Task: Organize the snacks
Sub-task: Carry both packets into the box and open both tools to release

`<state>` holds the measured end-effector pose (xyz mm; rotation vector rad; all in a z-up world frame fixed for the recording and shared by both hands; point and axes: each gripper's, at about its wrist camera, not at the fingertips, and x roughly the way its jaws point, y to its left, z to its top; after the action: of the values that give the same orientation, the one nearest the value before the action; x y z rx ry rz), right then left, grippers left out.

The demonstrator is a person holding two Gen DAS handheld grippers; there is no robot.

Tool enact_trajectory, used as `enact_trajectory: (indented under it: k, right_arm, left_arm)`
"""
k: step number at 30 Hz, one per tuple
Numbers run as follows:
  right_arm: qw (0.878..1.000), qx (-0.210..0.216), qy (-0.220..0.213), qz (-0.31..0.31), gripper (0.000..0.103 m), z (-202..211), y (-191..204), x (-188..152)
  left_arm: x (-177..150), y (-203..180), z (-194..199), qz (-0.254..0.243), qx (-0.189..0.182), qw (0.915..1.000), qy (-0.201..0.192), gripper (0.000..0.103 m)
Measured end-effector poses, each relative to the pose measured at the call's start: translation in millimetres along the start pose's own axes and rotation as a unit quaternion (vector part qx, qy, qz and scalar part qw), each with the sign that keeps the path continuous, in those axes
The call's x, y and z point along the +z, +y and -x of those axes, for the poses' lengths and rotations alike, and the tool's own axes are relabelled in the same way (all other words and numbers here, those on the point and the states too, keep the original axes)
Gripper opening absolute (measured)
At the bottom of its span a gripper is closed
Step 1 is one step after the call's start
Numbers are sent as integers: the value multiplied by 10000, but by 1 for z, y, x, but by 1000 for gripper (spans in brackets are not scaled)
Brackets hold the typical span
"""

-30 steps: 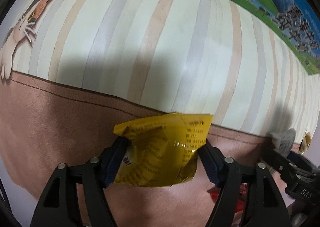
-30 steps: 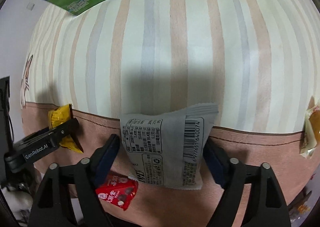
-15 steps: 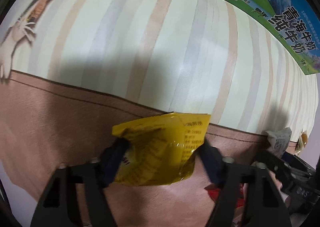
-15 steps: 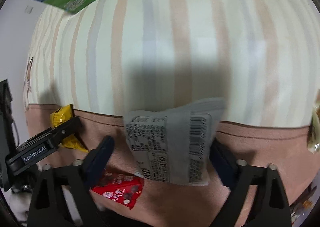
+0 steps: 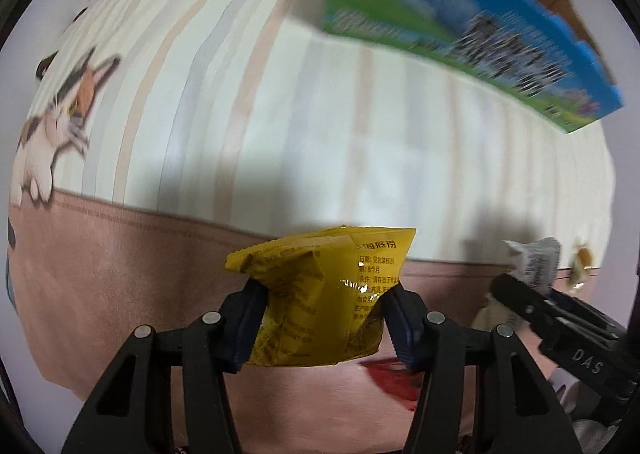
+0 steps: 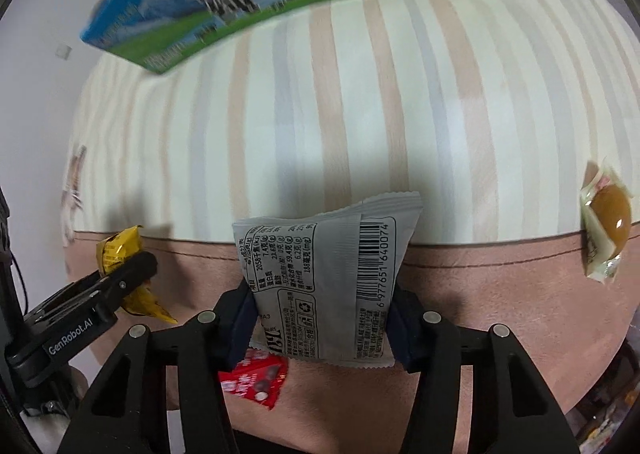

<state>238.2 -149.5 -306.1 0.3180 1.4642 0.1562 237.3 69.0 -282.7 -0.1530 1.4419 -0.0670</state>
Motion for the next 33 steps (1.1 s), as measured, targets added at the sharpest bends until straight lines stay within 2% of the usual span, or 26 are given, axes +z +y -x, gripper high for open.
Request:
enact_trajectory:
  k: [6,10,14,18,24,28,33]
  right_arm:
    - [9977,420,-509,134,58,71,9,20]
    - [9933,650,-927,238,58,129,11,65]
    - [9899,681,-1197,341,58,162,18,114]
    - [9900,464,-1244,476,58,167,36,178]
    - [9943,27,-905,568,58,137,46,262]
    - [9963,-103,-645,561,58,107,50,298]
    - [9981,-68,-375,475,58,75,50,325]
  left_arm:
    - [35,-36,60,-264,-530,9974,-402,52]
    - [72,-60,97,-471,-828,9933,-652,52]
    - [124,-96,117,-649,-950,9906,-738,52]
    - [185,-114,118,-722,-949,9909,-623,52]
    - [282,-115,69,-512,-966,9939,129,52]
    - [317,-113,40,-443,-866,9942,447,53]
    - [337,-109,7,-322,-859,9922,843,53]
